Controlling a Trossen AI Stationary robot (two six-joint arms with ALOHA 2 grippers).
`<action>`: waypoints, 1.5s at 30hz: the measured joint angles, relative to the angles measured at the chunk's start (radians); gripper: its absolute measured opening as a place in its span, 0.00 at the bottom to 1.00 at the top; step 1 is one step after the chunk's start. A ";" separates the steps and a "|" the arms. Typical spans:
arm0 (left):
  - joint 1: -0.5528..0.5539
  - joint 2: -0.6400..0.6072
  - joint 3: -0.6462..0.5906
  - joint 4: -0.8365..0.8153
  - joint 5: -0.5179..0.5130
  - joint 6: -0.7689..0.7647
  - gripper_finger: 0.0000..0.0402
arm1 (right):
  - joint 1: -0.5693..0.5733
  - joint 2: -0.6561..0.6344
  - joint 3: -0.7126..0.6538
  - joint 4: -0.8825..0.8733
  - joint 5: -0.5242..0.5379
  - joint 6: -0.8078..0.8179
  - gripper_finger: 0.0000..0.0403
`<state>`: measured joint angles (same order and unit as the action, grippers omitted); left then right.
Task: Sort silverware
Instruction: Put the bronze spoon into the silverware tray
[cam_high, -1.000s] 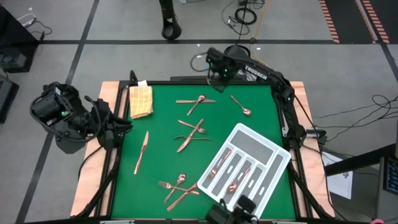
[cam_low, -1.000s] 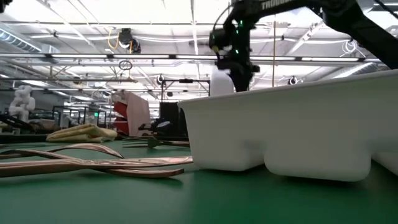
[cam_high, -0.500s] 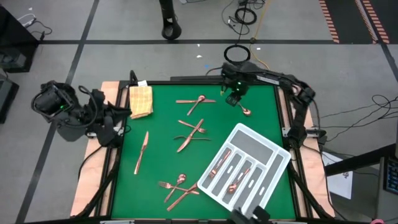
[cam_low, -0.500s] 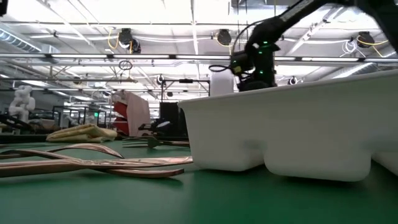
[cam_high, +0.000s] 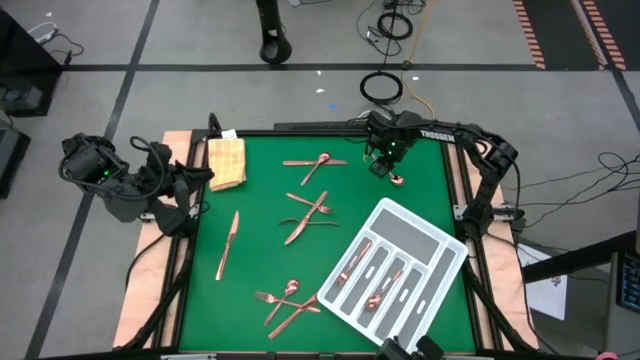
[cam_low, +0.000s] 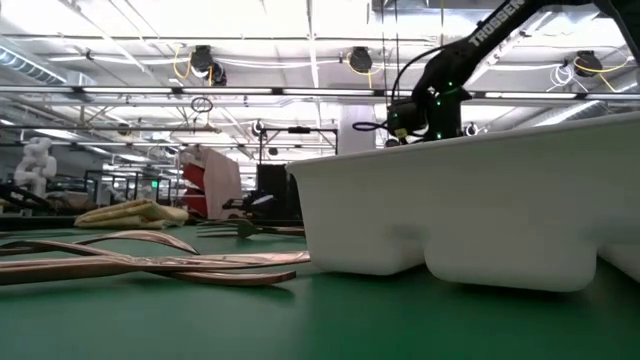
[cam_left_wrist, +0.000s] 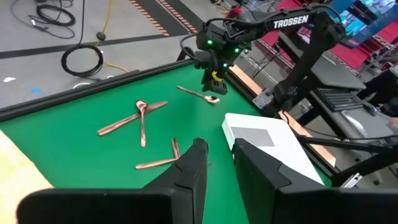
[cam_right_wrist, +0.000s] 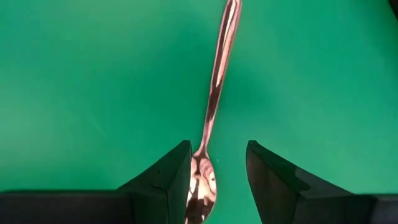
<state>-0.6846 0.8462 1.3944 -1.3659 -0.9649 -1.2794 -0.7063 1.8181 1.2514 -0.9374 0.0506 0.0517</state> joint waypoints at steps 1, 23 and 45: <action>0.000 -0.003 -0.008 0.002 0.005 -0.001 0.22 | 0.000 0.005 0.000 0.002 0.000 0.000 0.36; 0.000 -0.009 -0.022 -0.006 0.017 -0.020 0.22 | 0.008 0.081 0.000 -0.011 0.000 0.016 0.25; 0.000 -0.009 -0.022 -0.003 0.016 -0.024 0.22 | -0.004 -0.096 -0.021 -0.182 -0.178 -0.015 0.32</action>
<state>-0.6846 0.8371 1.3720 -1.3693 -0.9485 -1.3029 -0.7105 1.7221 1.2303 -1.1193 -0.1275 0.0370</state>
